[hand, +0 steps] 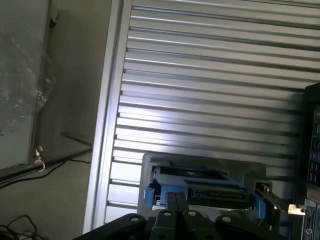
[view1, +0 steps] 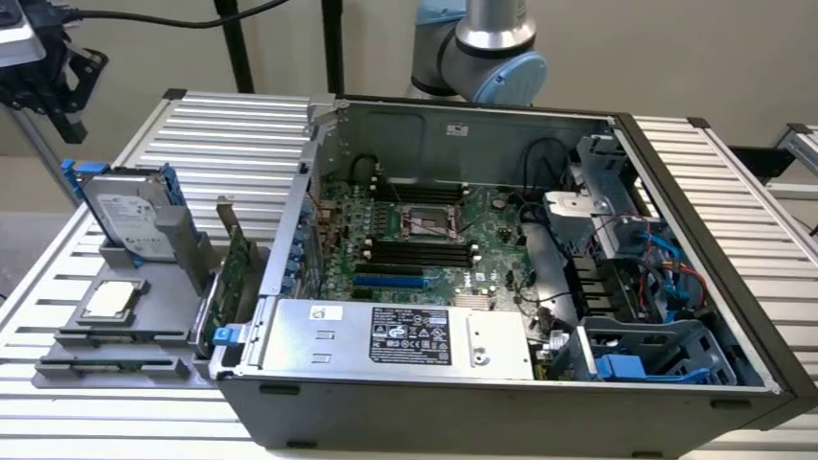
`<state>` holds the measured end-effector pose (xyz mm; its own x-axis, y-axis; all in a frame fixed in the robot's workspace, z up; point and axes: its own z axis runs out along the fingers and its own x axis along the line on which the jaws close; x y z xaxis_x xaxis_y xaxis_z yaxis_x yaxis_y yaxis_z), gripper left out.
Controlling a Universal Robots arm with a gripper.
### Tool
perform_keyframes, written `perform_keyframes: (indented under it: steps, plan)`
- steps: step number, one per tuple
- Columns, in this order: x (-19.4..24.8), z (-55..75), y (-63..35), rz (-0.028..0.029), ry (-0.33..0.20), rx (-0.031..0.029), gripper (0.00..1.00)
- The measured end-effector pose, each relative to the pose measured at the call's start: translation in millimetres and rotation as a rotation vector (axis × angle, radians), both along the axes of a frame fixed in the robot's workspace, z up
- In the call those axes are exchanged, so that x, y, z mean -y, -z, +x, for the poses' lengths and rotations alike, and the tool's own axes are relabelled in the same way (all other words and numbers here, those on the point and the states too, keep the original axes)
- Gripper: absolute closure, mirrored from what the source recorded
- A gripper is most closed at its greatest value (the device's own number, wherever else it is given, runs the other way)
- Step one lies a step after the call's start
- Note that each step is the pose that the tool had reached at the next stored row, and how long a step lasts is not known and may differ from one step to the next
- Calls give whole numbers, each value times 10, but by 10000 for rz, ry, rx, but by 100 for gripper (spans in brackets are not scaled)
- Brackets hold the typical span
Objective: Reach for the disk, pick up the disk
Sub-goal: 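Pick up the disk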
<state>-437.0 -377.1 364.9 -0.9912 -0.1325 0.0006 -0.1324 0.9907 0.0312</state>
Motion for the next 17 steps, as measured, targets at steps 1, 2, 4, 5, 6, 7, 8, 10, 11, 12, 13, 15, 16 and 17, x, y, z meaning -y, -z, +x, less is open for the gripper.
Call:
perform_keyframes:
  steps: [1,2,4,5,6,7,8,10,11,12,13,15,16,17]
  plan:
    - [0,0,0,-1,-184,-1,89]
    - [0,0,-1,-1,-365,-1,89]
    - [0,0,0,0,-730,-1,89]
    - [0,0,0,0,-915,-1,89]
    - [0,0,0,-1,-1100,-1,89]
    - [0,0,0,0,-1271,0,89]
    - [0,0,0,0,-1454,-1,89]
    - [0,0,0,0,-1814,0,89]
    - [0,0,-1,-1,-2011,-1,89]
    - [0,0,0,-1,-2191,0,89]
    - [0,0,-1,-1,-2369,-1,89]
    - [0,0,0,-1,-2730,-1,89]
    - [0,0,0,-1,-2904,-1,89]
    - [0,0,0,0,-3090,-1,89]
